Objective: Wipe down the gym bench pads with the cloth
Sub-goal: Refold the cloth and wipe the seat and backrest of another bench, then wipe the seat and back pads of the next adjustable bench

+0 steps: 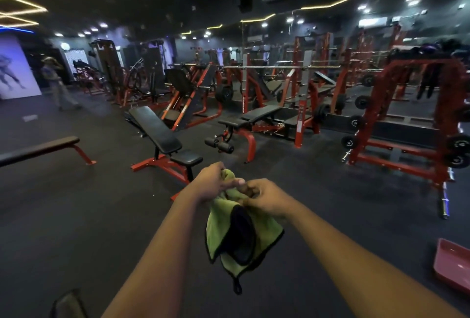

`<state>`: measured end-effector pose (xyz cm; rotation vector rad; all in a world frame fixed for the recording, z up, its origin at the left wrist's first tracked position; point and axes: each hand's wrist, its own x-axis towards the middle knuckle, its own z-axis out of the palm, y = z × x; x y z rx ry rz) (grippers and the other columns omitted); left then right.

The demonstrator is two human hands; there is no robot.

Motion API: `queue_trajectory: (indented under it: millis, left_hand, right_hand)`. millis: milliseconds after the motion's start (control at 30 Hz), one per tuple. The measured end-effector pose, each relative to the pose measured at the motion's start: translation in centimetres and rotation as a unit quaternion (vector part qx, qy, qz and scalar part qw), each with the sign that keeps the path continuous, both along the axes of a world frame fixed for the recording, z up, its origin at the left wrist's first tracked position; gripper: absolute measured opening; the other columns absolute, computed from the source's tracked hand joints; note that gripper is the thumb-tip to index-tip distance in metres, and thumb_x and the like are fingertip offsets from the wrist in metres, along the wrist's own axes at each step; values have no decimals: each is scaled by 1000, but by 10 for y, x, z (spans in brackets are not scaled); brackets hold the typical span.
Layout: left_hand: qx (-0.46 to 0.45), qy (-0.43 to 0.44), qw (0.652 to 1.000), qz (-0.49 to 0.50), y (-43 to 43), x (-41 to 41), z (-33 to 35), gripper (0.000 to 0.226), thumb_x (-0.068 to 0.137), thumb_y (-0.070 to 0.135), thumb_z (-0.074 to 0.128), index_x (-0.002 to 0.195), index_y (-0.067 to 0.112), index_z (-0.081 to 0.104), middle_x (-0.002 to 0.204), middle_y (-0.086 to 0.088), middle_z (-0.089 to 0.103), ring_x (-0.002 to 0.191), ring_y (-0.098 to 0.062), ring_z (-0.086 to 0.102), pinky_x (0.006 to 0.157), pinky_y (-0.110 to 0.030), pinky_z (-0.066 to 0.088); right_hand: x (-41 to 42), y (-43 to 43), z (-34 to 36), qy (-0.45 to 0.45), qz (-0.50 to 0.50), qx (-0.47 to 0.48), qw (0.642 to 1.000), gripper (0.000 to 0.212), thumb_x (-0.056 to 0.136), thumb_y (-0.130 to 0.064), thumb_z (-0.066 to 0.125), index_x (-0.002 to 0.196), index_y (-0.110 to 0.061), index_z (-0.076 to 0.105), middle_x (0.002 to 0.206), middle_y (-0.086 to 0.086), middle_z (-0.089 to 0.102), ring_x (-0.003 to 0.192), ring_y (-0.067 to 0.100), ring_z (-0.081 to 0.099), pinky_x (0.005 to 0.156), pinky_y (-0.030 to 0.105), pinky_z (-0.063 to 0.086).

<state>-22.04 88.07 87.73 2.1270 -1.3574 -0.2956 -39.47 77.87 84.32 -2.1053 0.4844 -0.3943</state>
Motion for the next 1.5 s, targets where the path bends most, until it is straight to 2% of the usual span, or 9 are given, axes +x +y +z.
queue_trajectory:
  millis: [233,367,600,733,867,1033,1267,1400,1500]
  left_hand:
    - [171,-88,981,-33,-93,134,13,37,71,52,82,78,21,65,84,1,67,82,-16,61,69,-31,46]
    - [219,-138,966,-10,-136,216,20,41,84,43,74,112,14,69,110,-5,70,106,-24,63,89,-35,48]
    - [49,-133,983,116,-218,329,18,43,83,51,73,100,14,61,94,-10,69,90,-28,64,76,-38,48]
    - [49,-110,986,115,-263,395,30,40,81,56,72,88,19,61,85,1,67,81,-16,62,69,-33,47]
    - [64,-73,978,186,-302,470,32,34,92,28,66,120,9,65,111,0,60,108,-22,58,86,-26,41]
    - [120,-118,948,269,-327,561,18,31,91,34,67,93,5,56,95,-14,61,98,-37,60,77,-37,45]
    - [111,-32,942,316,-382,707,-2,41,77,37,81,83,5,56,82,-8,59,66,-21,56,45,-25,42]
    - [94,35,977,190,-422,785,-4,29,82,32,76,67,13,62,61,1,58,51,-8,58,38,-14,43]
    - [95,166,975,112,-449,835,-9,15,95,19,61,89,6,65,72,-9,64,66,-30,67,65,-41,61]
  right_hand:
    - [93,-171,2,94,-70,-147,982,11,94,-22,73,99,-13,73,95,7,74,90,22,69,72,29,49]
    - [155,-257,14,85,-89,-229,966,10,93,-27,71,94,-17,72,96,4,72,94,24,67,79,34,50]
    - [271,-381,13,69,-215,-318,921,30,99,-54,53,86,-27,58,85,-1,68,88,27,64,90,45,34]
    - [336,-449,-1,50,-218,-250,942,52,91,-71,52,77,-21,57,78,3,65,79,31,63,72,41,45]
    - [416,-505,4,58,-168,-216,960,66,81,-82,55,67,-17,58,68,1,60,73,28,63,62,39,48]
    - [532,-539,-1,111,-122,-178,970,65,76,-78,67,64,-14,62,72,5,65,73,30,65,61,36,48]
    - [752,-526,-21,139,-153,-61,976,63,89,-53,71,126,-3,64,131,19,65,121,38,61,93,35,50]
    - [864,-500,-26,95,-96,38,990,38,98,-39,63,73,-11,60,74,11,58,77,29,59,68,33,42]
    - [929,-491,-25,32,-96,101,990,51,104,-28,56,57,-17,40,57,1,38,56,17,37,58,35,29]
